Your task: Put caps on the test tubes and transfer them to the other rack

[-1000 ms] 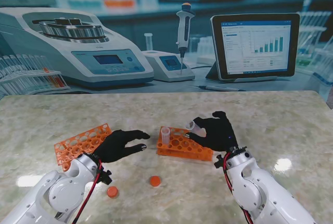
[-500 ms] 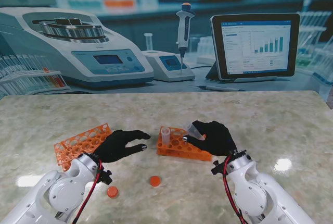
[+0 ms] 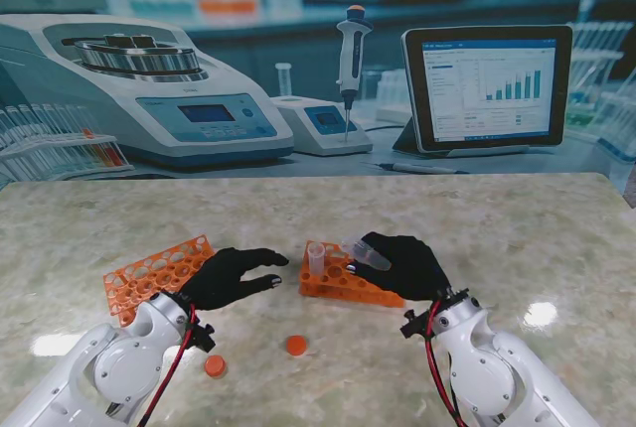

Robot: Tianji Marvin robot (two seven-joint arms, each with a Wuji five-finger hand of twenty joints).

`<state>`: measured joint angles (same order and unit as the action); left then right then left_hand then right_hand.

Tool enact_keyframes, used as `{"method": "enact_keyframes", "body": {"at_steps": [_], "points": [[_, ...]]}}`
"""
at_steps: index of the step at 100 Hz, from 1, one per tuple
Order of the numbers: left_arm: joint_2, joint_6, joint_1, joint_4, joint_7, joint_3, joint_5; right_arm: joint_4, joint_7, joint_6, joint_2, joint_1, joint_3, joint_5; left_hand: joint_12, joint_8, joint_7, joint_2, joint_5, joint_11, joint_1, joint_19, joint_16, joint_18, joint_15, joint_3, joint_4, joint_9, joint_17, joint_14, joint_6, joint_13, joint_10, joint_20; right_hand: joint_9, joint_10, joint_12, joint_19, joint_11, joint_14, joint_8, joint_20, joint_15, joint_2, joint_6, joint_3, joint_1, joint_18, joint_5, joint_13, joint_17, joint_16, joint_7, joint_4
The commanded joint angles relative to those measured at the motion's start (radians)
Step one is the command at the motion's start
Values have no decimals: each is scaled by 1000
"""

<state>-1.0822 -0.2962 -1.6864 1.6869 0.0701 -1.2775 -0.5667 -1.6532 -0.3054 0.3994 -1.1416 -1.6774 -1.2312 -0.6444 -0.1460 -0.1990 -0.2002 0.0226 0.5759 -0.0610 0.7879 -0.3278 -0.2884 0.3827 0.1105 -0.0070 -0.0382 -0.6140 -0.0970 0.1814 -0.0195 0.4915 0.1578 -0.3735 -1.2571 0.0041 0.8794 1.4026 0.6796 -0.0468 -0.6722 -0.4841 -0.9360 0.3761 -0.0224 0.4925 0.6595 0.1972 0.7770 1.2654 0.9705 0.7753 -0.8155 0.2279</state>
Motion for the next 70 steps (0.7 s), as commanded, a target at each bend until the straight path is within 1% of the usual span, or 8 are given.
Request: {"method": "enact_keyframes", "body": {"at_steps": [1,8,14,28,39,45,57,70], "points": [[2,0,-3,3,5,1,1,0,6,18,-5,-9,-2,10,5,-12,-16,-40,20,1,-13,5,-15,1,2,-18,17,4,6,-5,29,16,-17,7,13,-54,45,108,48,125,1,-100,-183,-127,-176,129,175,-59,2,53,68,65,-53,-38],[2,1,-2,4,6,2,2,4,4,33,-7,-9,-3,18,5,-12,-15,-40,19,2,-12,5,-15,0,2,-18,17,5,7,-4,27,16,-17,7,14,-66,79,166,91,187,4,-170,-317,-132,-164,114,174,-90,-4,57,104,101,-61,-39],[2,2,-2,4,7,3,2,3,8,38,-6,-11,-5,23,5,-12,-15,-40,19,1,-12,5,-16,1,3,-18,17,4,6,-5,28,18,-18,7,13,-67,95,191,116,224,2,-199,-383,-137,-156,102,171,-107,-9,60,128,123,-67,-40],[3,2,0,3,9,5,2,3,17,44,-7,-13,-5,38,5,-12,-16,-41,19,1,-12,4,-16,0,2,-18,17,4,7,-6,27,17,-15,7,6,-59,104,235,144,288,9,-259,-486,-126,-128,81,163,-142,-19,60,157,165,-87,-42],[3,3,-1,4,9,5,2,2,19,47,-8,-14,-3,49,5,-12,-15,-40,20,2,-11,4,-16,1,2,-19,17,5,7,-5,23,18,-16,7,-1,-57,95,256,149,314,14,-283,-524,-100,-106,79,144,-162,-22,61,164,184,-98,-41],[3,2,-1,4,9,6,2,2,20,48,-9,-14,-1,54,5,-11,-15,-40,20,2,-11,4,-16,1,2,-18,17,5,6,-6,21,17,-17,7,-9,-51,78,264,147,314,13,-296,-532,-73,-96,90,125,-169,-21,60,165,191,-109,-41],[3,2,0,3,10,6,3,-1,25,44,-10,-15,1,67,5,-11,-14,-40,20,2,-11,4,-16,2,2,-19,17,5,7,-6,21,17,-16,7,-23,-49,26,273,153,323,-10,-321,-539,29,-97,123,64,-189,-19,61,170,203,-141,-18],[3,1,-1,3,10,6,2,-6,36,35,-9,-14,2,81,5,-11,-13,-40,18,1,-11,3,-16,0,2,-19,17,4,6,-6,26,18,-15,7,-18,-67,-16,289,181,330,-88,-340,-544,158,-128,160,-15,-210,-37,61,174,205,-204,5]]}}
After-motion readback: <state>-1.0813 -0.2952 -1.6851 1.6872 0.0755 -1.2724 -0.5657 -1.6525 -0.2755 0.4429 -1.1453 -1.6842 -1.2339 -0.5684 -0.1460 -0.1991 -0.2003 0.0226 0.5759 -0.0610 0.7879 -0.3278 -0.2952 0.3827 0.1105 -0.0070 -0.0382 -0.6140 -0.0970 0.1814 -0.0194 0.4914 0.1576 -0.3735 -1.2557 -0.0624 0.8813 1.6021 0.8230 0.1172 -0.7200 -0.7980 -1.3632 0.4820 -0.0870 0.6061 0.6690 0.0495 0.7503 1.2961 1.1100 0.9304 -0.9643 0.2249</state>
